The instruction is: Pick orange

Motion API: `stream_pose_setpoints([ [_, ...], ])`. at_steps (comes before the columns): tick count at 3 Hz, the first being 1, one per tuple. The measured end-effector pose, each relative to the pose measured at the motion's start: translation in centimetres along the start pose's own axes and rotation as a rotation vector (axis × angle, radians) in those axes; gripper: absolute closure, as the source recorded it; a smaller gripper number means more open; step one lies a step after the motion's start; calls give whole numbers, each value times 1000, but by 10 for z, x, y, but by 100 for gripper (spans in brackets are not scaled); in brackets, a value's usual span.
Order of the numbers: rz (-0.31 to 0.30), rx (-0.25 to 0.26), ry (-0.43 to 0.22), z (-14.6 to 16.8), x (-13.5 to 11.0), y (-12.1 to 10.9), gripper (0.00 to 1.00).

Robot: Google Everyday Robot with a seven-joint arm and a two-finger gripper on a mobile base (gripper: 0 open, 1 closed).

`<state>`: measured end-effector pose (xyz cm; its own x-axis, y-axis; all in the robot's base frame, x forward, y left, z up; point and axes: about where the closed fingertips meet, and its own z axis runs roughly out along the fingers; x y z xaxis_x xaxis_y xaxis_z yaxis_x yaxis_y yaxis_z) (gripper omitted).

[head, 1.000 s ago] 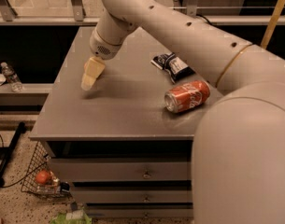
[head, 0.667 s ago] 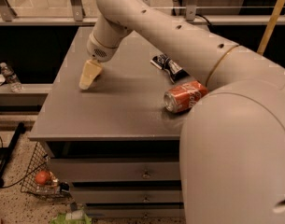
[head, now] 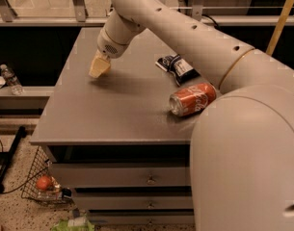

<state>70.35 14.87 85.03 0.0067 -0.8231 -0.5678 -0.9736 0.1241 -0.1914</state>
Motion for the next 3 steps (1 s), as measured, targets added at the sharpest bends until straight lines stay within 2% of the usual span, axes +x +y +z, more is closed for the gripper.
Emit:
stream_pose_setpoints([
  [1,-3,24,-150,-26,-5,-12,96],
  [2,-52,26,-337,-65,-21,-8,100],
  [3,-129,38,-420,-97,-37,-1,100],
])
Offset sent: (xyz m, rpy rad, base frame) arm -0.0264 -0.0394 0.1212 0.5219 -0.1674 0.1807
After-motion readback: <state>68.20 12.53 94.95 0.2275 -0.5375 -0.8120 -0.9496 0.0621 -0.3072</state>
